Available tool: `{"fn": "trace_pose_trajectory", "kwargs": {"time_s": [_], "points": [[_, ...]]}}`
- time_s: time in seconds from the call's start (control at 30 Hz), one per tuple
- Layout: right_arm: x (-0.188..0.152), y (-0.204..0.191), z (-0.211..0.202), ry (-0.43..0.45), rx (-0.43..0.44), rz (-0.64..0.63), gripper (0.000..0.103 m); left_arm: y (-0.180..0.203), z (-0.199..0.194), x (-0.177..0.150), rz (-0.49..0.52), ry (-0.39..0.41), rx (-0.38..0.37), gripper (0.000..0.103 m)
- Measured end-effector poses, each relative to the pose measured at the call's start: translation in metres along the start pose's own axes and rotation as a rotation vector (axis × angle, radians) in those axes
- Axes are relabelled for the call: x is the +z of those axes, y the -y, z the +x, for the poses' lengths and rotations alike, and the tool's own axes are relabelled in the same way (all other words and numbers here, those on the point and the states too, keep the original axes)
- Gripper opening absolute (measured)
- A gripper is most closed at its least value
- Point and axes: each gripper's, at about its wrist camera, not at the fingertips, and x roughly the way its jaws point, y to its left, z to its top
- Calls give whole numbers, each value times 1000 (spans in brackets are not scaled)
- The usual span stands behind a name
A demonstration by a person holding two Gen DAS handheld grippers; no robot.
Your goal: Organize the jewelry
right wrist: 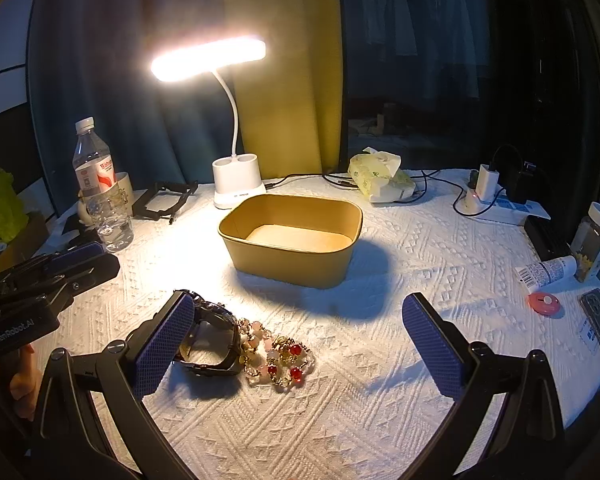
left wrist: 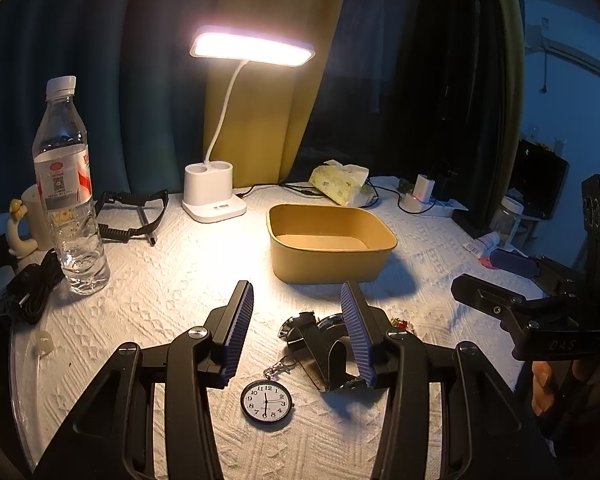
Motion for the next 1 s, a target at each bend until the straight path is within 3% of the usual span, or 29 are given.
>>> {"fn": "trace_pose_trajectory", "kwargs": {"time_s": [1.0], "points": [[4, -4, -3, 8, 4, -13, 103, 1, -3, 2, -10, 5, -9, 48]]}}
